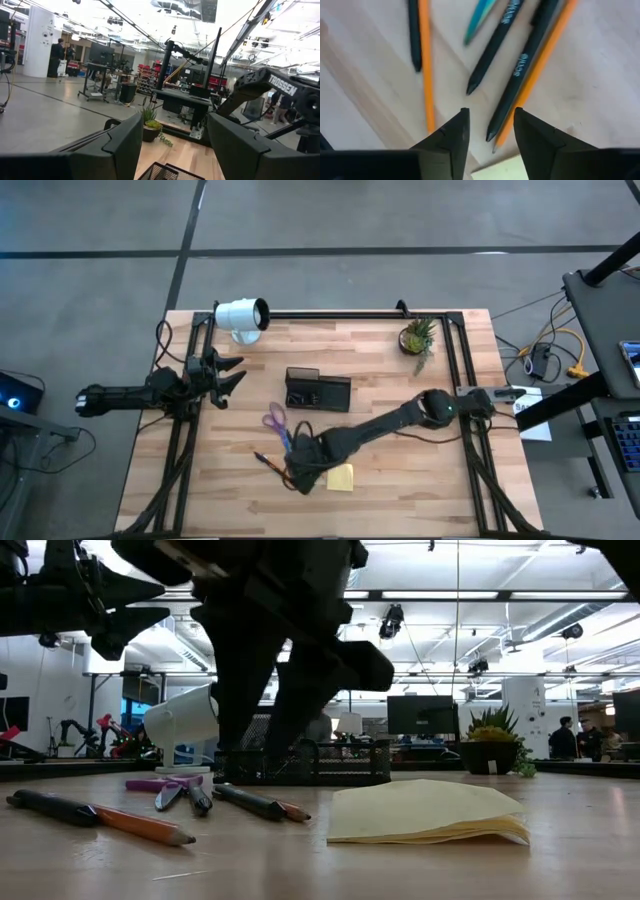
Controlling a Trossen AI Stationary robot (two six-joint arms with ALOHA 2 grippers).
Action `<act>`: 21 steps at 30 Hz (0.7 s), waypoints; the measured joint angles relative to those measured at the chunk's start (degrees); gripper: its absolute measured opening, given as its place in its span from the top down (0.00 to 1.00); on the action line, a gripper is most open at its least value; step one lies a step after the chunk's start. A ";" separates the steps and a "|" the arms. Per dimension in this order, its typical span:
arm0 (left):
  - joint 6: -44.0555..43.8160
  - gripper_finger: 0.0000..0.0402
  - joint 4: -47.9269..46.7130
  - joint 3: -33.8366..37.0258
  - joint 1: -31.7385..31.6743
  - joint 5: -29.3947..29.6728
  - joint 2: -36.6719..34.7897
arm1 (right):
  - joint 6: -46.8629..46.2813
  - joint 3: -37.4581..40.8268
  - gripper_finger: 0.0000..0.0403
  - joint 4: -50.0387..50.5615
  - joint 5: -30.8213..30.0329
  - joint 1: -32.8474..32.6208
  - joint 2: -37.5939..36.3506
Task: Pick and place office supplies into organizer
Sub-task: Put the bottom black pen into the black desk organizer
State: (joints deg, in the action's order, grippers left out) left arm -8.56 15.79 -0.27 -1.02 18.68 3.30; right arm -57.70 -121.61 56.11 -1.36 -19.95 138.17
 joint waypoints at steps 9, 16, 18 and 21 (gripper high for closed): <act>-0.01 0.48 -0.04 0.00 0.00 0.00 0.03 | 9.92 0.69 0.74 -1.34 -3.72 -3.72 0.15; -0.01 0.48 -0.01 0.00 0.00 0.01 0.05 | 6.48 2.90 0.78 -2.09 -4.37 -4.14 0.20; 0.00 0.48 -0.02 -0.01 0.00 0.01 0.03 | 6.42 3.64 0.80 -2.89 -4.36 -4.12 0.20; -0.01 0.48 -0.02 0.02 0.00 0.01 0.03 | 6.30 4.30 0.83 -4.13 -4.42 -3.84 0.20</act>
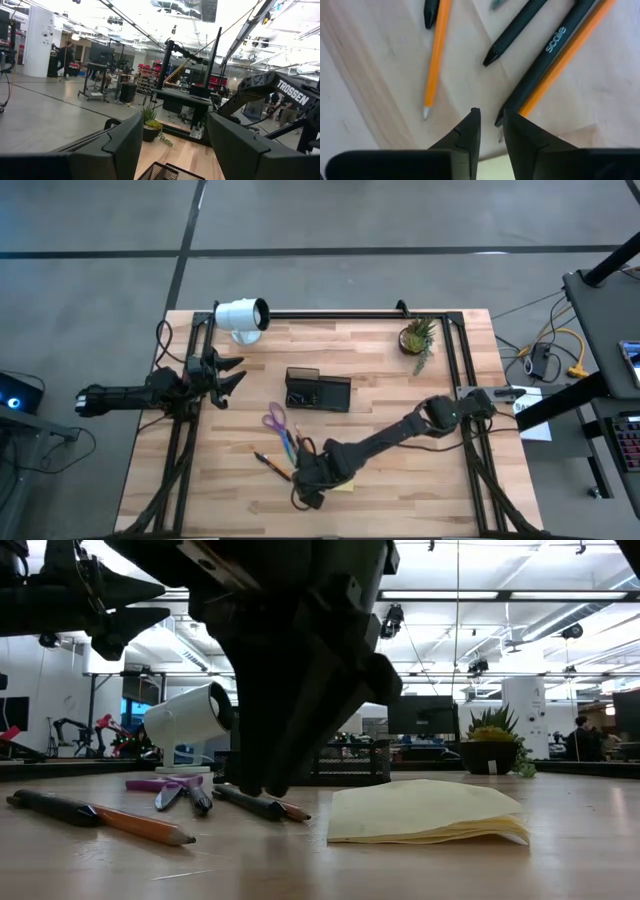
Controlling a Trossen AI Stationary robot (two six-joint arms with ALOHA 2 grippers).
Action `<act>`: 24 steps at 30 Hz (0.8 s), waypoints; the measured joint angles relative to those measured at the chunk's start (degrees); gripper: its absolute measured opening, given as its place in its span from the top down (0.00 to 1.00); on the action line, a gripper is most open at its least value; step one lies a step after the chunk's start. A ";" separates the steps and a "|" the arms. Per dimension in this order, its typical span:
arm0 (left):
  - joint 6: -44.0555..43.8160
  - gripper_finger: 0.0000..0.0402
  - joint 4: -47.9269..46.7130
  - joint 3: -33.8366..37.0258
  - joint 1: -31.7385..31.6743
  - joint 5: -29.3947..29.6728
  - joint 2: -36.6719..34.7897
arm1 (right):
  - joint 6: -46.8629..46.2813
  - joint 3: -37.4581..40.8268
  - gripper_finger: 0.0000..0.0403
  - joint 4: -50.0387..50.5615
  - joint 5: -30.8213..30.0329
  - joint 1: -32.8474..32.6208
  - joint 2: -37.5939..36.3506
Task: Pick and place office supplies into organizer
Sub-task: Put the bottom black pen into the black desk organizer
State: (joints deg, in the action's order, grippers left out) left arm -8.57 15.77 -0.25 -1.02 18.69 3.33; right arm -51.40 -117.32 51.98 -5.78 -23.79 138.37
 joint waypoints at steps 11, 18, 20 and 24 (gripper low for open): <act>-0.01 0.48 0.06 -0.02 0.00 -0.01 0.00 | -1.14 1.91 0.85 -0.49 -0.42 0.43 0.26; 0.00 0.48 0.00 -0.02 0.00 0.01 -0.01 | -2.62 3.54 0.85 -0.78 -0.24 0.41 0.31; -0.01 0.48 -0.04 0.00 0.00 -0.01 0.00 | -2.62 3.69 0.85 -0.88 -0.28 0.41 0.28; 0.00 0.48 -0.02 -0.02 0.00 0.00 0.00 | -2.40 3.59 0.85 -0.76 -0.33 0.42 0.28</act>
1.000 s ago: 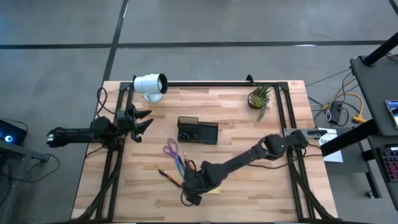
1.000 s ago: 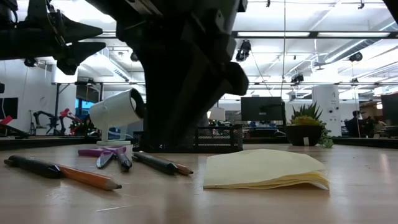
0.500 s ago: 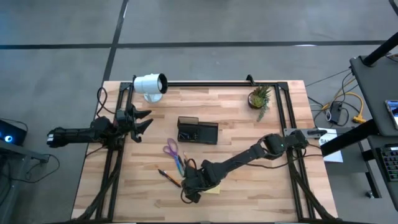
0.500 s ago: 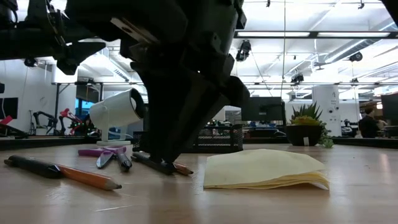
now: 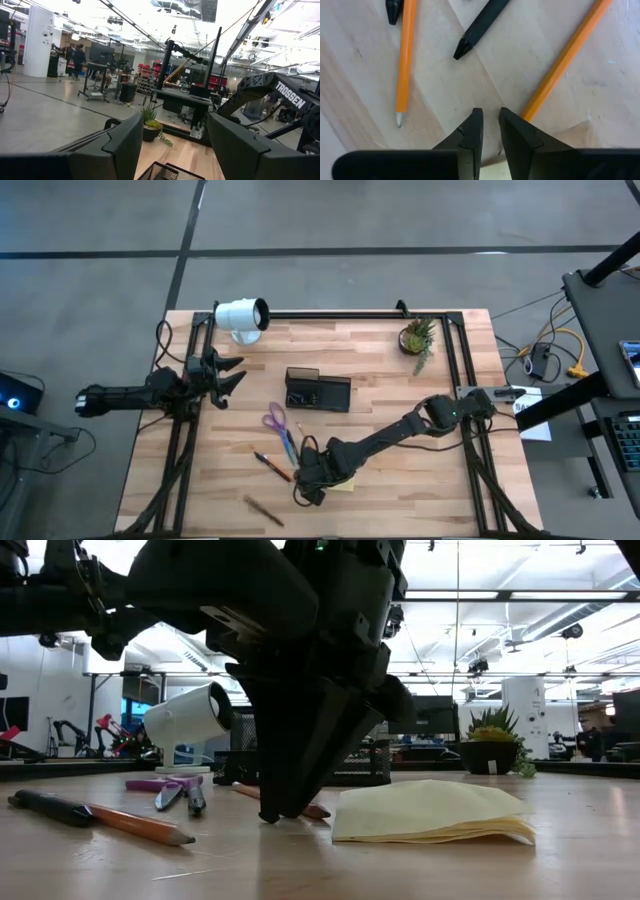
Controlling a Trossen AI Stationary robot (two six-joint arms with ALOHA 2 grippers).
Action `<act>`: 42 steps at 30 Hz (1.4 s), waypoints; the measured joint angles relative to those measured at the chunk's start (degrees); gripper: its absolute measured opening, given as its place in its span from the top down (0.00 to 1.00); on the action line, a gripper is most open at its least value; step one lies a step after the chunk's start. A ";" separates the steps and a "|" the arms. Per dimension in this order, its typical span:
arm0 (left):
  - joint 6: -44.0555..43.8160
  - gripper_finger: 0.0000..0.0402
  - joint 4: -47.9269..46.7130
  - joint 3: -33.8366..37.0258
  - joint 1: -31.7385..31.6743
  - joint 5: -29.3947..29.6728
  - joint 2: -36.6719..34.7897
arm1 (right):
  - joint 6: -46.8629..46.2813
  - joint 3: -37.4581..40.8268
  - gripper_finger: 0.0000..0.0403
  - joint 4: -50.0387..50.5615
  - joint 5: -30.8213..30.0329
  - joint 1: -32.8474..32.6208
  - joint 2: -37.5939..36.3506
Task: Pick and place office supplies into organizer
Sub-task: Put the bottom black pen into the black desk organizer
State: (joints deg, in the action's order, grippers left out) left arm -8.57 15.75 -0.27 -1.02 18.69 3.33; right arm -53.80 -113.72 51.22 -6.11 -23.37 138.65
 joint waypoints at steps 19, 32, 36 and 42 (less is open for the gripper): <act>0.01 0.48 0.02 0.01 0.00 -0.01 0.00 | 15.01 -11.22 0.85 3.85 5.16 0.75 0.11; -30.31 0.48 16.53 0.02 0.00 -4.68 -0.43 | 10.89 -16.36 0.85 8.82 4.46 0.84 0.06; -38.73 0.48 23.03 0.02 0.00 -6.74 -0.48 | 10.43 -16.36 0.85 9.97 4.48 1.09 0.04; -34.57 0.48 22.88 -0.33 0.00 -6.18 -0.20 | 10.73 -16.36 0.85 11.28 4.45 1.73 -0.02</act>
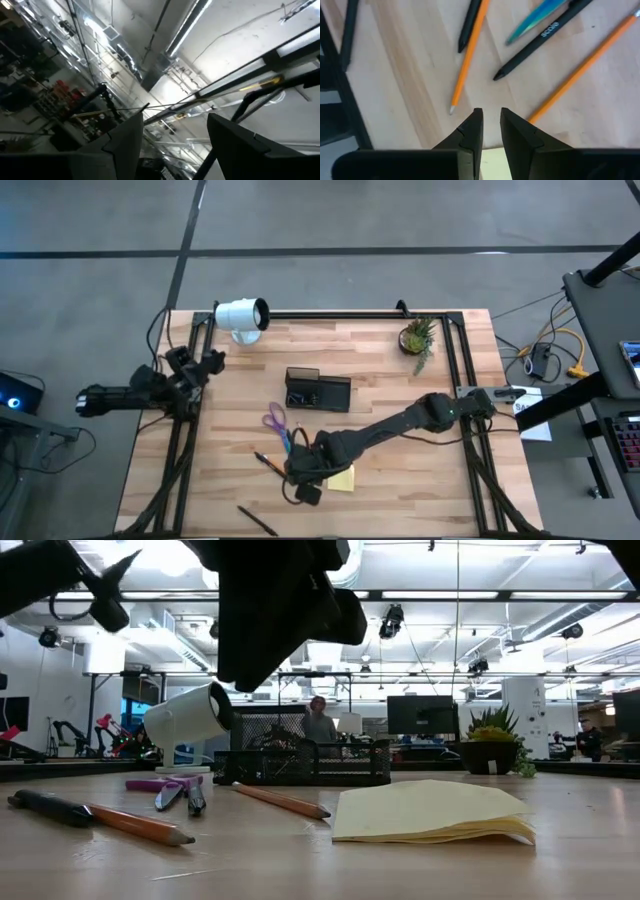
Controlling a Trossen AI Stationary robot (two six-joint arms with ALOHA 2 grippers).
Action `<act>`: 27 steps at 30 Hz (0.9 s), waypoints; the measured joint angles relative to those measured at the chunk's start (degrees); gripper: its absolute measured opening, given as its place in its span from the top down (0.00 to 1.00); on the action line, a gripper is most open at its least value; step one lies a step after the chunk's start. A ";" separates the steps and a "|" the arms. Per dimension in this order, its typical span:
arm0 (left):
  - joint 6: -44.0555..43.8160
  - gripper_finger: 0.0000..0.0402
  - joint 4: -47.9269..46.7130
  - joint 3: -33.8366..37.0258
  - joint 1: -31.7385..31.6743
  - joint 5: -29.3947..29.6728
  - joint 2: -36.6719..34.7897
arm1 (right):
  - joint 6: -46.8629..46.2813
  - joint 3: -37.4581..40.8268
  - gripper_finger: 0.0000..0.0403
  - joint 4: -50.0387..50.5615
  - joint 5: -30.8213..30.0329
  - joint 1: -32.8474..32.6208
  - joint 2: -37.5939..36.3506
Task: Pick and place office supplies into organizer
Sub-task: Put the bottom black pen into the black desk organizer
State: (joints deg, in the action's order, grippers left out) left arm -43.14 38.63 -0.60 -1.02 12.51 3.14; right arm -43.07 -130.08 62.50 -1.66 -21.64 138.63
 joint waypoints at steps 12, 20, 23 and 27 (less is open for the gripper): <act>22.43 0.48 -57.14 -23.20 0.07 -14.54 6.84 | -3.72 0.00 0.85 -0.19 0.03 -0.48 -0.02; 24.08 0.50 -76.29 -31.84 0.42 -36.48 13.82 | -2.10 0.00 0.85 -0.23 -2.10 -0.58 -0.02; 25.64 0.55 -82.56 -31.77 1.73 -37.56 13.95 | -3.73 0.00 0.85 -0.21 -5.49 -0.12 -0.04; 24.63 0.65 -83.80 -31.50 4.41 -39.69 13.66 | -8.74 0.00 0.85 -0.23 -8.56 0.24 -0.04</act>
State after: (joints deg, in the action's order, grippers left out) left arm -18.52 -45.17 -32.11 3.39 -27.18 16.80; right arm -51.81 -130.08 62.27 -10.22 -21.40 138.58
